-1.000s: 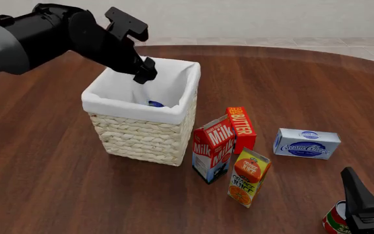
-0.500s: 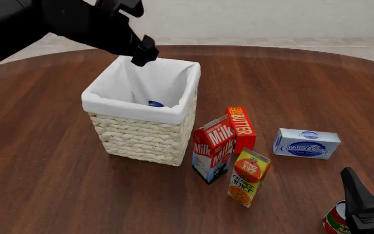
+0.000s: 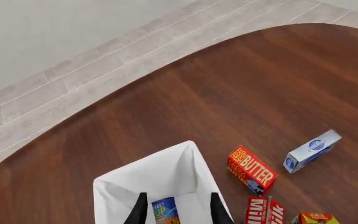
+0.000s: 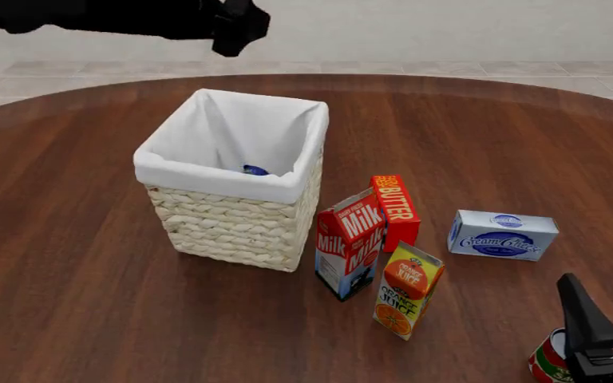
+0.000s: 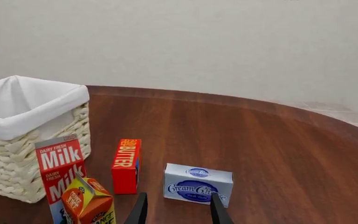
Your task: Pick up the alphabet soup and the tomato sauce, and put them in the basket.
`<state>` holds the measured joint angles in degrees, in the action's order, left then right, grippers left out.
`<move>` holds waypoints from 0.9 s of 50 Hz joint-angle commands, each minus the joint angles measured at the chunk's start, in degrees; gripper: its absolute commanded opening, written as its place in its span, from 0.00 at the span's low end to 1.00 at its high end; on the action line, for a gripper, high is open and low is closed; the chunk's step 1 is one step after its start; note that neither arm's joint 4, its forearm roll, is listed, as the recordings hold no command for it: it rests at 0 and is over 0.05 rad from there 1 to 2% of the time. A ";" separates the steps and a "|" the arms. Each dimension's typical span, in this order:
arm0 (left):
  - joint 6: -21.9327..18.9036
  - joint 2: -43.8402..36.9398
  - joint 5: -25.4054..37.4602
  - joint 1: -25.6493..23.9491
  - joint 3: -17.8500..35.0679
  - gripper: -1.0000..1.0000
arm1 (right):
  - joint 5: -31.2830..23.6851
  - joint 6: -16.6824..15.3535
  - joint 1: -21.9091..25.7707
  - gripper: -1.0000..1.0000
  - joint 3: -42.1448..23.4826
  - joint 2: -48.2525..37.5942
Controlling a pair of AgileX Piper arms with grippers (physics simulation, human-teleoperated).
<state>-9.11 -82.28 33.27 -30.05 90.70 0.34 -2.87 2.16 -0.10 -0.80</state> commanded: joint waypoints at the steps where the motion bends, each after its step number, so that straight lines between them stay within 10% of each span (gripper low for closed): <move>1: 2.39 6.25 -3.67 -3.53 -1.93 1.00 | 1.32 -0.97 -0.26 1.00 0.07 -1.51; 17: 5.75 12.54 -9.07 -8.26 -5.99 1.00 | 5.97 -2.11 -1.75 1.00 0.00 -7.44; 45: 11.88 22.50 -17.98 -14.66 -13.31 1.00 | -11.70 -6.41 -2.53 1.00 -17.55 -7.12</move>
<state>1.09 -63.17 17.87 -43.13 79.39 -7.24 -8.43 -0.60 -11.94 -5.89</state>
